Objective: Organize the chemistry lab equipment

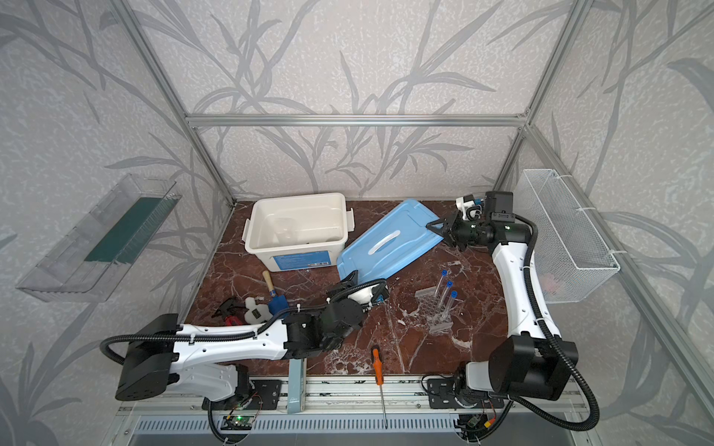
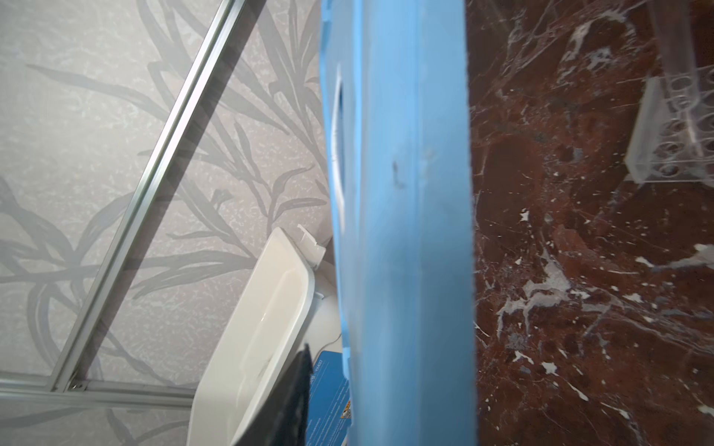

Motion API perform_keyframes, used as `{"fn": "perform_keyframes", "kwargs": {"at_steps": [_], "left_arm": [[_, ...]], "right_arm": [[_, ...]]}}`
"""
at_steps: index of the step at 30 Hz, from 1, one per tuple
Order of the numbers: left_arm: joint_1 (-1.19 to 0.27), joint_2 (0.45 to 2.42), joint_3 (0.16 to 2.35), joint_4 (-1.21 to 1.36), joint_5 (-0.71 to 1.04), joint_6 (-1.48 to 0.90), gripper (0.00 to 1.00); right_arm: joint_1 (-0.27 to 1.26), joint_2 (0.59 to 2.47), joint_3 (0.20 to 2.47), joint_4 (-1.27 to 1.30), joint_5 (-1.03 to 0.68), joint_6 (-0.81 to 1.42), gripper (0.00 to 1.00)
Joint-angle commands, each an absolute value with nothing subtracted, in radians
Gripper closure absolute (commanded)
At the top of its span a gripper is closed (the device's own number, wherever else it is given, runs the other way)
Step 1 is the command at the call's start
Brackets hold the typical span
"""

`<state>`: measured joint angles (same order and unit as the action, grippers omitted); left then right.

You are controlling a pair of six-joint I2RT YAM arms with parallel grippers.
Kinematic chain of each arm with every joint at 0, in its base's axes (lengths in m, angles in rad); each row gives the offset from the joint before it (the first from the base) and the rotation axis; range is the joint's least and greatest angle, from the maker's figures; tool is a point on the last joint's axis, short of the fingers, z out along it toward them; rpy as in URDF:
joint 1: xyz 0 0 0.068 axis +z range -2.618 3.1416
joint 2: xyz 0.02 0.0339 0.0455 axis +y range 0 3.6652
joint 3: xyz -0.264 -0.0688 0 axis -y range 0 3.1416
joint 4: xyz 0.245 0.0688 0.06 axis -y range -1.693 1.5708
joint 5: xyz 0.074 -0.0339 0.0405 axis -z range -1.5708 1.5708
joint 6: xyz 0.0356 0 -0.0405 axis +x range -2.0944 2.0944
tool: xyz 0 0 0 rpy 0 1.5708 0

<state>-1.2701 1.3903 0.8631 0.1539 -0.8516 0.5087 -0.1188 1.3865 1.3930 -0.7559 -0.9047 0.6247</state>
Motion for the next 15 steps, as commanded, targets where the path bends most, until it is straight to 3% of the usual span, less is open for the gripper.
{"fn": "perform_keyframes", "kwargs": {"at_steps": [1,6,12,15], "left_arm": [[-1.273,1.323,0.856,0.149,-0.793,0.417,0.48],[-1.273,1.287,0.849,0.118,-0.721,0.314,0.4],[-1.233,1.168,0.845,0.037,-0.481,0.104,0.15],[-1.185,1.107,0.842,0.012,-0.352,0.013,0.11]], "right_arm": [[-0.11,1.362,1.378,-0.674,-0.892,0.588,0.8],[-0.11,1.34,1.384,-0.663,-0.885,0.609,0.8],[-0.112,1.289,1.413,-0.702,-0.788,0.579,0.81],[-0.112,1.249,1.425,-0.707,-0.728,0.569,0.81]]}}
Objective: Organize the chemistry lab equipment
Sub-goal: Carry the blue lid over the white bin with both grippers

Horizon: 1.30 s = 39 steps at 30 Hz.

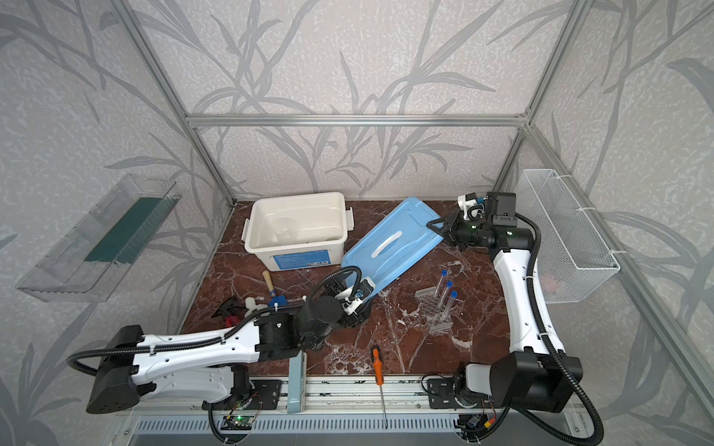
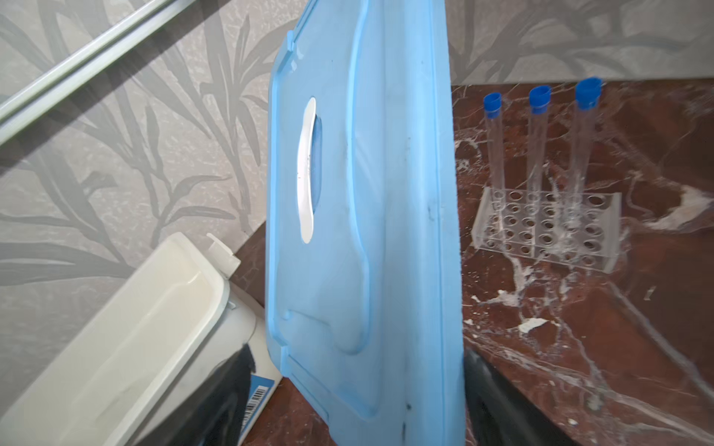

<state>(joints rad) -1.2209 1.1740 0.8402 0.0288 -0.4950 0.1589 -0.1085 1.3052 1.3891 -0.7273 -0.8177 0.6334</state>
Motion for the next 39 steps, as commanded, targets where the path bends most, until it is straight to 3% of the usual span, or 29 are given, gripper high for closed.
{"fn": "perform_keyframes", "kwargs": {"at_steps": [1,7,13,19,23,29,39], "left_arm": [[-1.167,1.09,0.84,0.007,-0.312,-0.016,0.11],[-1.021,1.032,0.842,-0.021,-0.153,-0.213,0.11],[-0.796,1.042,0.986,-0.209,0.016,-0.441,0.12],[-0.6,1.069,1.157,-0.397,0.095,-0.543,0.12],[-0.419,1.089,1.173,-0.379,0.218,-0.629,0.12],[-0.312,1.128,1.213,-0.429,0.196,-0.599,0.1],[-0.164,1.24,1.21,-0.446,0.112,-0.553,0.09]], "right_arm": [[-0.112,1.234,1.425,-0.701,-0.716,0.57,0.81],[-0.112,1.144,1.442,-0.734,-0.571,0.522,0.81],[-0.103,1.057,1.36,-0.493,-0.634,0.666,0.82],[0.004,1.04,1.395,-0.307,-0.532,0.772,0.81],[0.164,1.104,1.416,-0.173,-0.441,0.817,0.8],[0.36,1.275,1.441,0.032,-0.337,0.855,0.8],[0.455,1.578,1.467,0.291,-0.255,1.0,0.8]]}}
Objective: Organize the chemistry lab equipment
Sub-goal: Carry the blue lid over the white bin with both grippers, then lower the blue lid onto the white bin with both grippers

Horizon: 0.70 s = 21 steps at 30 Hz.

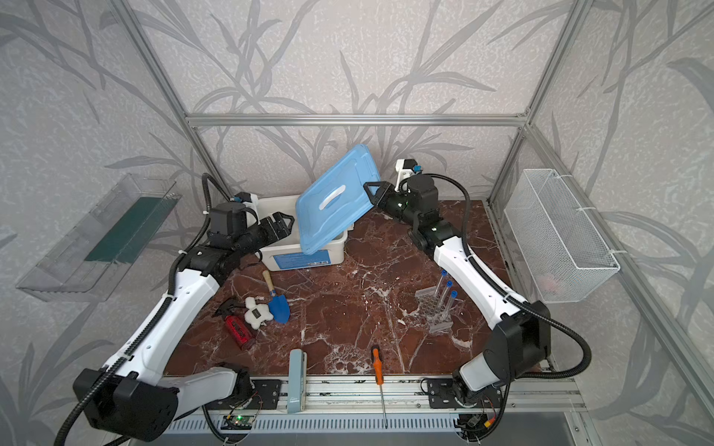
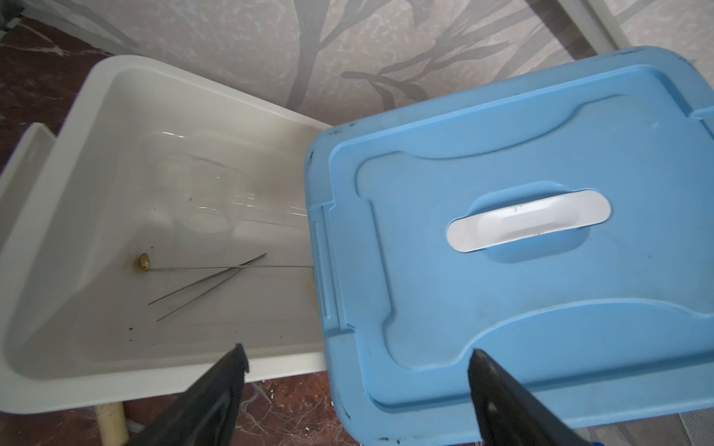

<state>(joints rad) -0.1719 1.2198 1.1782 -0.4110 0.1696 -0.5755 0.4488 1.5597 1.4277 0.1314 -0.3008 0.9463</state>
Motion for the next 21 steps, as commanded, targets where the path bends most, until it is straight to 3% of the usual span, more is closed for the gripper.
{"fn": "perform_keyframes", "kwargs": {"at_steps": [1,7,21], "left_arm": [[-0.164,1.258,1.221,-0.456,0.094,-0.542,0.09],[-0.157,1.371,1.277,-0.491,-0.005,-0.49,0.08],[-0.122,1.546,1.307,-0.432,0.061,-0.485,0.09]], "right_arm": [[0.458,1.591,1.464,0.297,-0.248,1.008,0.8],[0.46,1.654,1.425,0.292,-0.216,1.034,0.76],[0.451,1.764,1.297,0.371,-0.23,1.097,0.72]]}}
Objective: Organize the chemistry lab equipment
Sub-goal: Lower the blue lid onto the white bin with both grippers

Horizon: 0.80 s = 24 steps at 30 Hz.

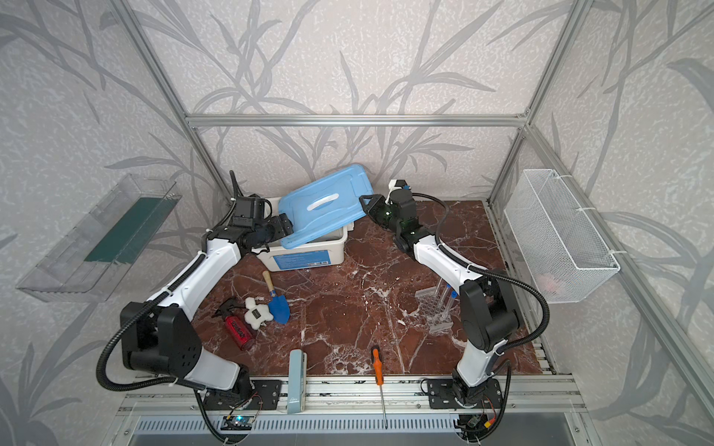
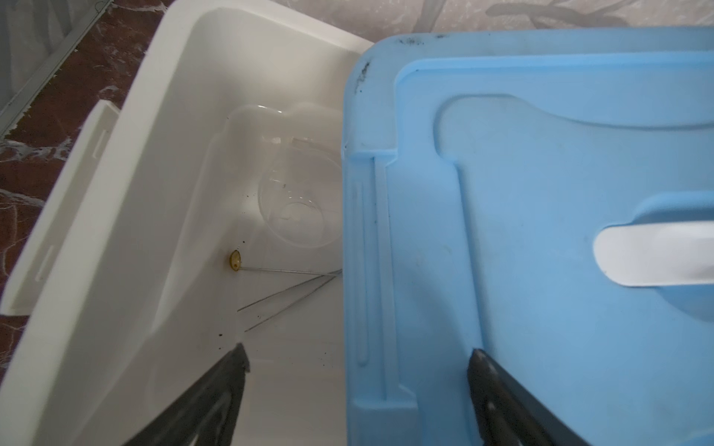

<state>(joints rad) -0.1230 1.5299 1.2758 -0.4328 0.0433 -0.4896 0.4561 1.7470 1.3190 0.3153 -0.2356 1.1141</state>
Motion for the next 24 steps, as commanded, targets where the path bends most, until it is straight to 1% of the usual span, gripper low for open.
{"fn": "perform_keyframes", "kwargs": {"at_steps": [1,7,12,19,24], "left_arm": [[-0.122,1.551,1.312,-0.432,0.062,-0.485,0.09],[-0.121,1.575,1.381,-0.517,-0.019,-0.454,0.11],[-0.117,1.566,1.397,-0.552,-0.085,-0.424,0.11],[-0.095,1.577,1.439,-0.589,-0.101,-0.402,0.11],[-0.088,1.588,1.467,-0.638,-0.16,-0.378,0.11]], "right_arm": [[0.451,1.77,1.291,0.377,-0.23,1.101,0.72],[0.442,1.843,1.345,0.312,-0.285,1.098,0.71],[0.439,1.898,1.374,0.274,-0.342,1.115,0.63],[0.442,1.929,1.413,0.213,-0.386,1.085,0.61],[0.449,1.943,1.457,0.13,-0.414,1.035,0.56]]}}
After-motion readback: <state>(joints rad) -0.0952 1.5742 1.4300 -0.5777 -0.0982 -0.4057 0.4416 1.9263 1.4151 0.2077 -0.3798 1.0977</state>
